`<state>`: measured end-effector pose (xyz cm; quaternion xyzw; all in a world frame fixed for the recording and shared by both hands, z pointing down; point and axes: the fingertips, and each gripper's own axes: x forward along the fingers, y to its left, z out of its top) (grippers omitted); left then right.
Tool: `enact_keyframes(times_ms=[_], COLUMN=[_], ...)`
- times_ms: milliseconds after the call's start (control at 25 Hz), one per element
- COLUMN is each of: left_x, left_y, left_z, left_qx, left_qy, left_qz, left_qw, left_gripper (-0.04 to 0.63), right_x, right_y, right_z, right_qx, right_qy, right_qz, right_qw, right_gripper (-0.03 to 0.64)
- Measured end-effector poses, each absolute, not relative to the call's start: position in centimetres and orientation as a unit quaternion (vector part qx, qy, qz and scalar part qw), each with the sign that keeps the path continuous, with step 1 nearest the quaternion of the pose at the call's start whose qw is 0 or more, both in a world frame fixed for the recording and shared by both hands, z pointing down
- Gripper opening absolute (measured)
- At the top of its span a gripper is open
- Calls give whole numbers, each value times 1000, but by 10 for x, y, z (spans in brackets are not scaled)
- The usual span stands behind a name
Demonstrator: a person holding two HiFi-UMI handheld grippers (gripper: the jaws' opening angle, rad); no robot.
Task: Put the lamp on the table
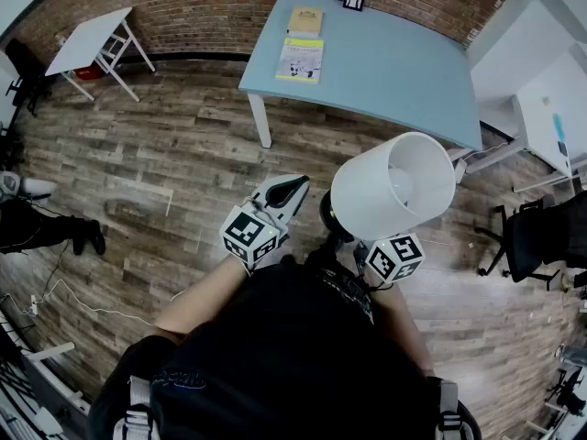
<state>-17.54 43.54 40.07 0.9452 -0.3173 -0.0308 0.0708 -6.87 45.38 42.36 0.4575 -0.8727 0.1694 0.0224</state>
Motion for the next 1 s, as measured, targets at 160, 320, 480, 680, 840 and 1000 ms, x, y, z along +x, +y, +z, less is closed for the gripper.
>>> enact_keyframes(times_ms=[160, 320, 480, 680, 840, 1000], left_x=[-176, -172, -169, -159, -141, -112], left_y=[432, 427, 420, 405, 386, 358], left_z=[402, 403, 408, 412, 414, 416], left_qx=[943, 943, 940, 937, 936, 935], left_qy=[-321, -323, -329, -338, -341, -343], left_qz=[-31, -32, -29, -25, -22, -19], left_qw=[76, 77, 82, 90, 90, 88], left_gripper=[9, 9, 9, 9, 9, 9], right_x=[-68, -62, -53, -39, -23, 5], right_y=[452, 446, 440, 425, 406, 378], right_z=[421, 423, 422, 420, 423, 426], right_qx=[455, 454, 463, 462, 459, 455], right_qy=[-874, -874, -870, -873, -874, -875], right_qz=[169, 171, 165, 154, 158, 163], right_qw=[24, 25, 17, 19, 18, 14], right_gripper=[98, 98, 98, 98, 98, 98])
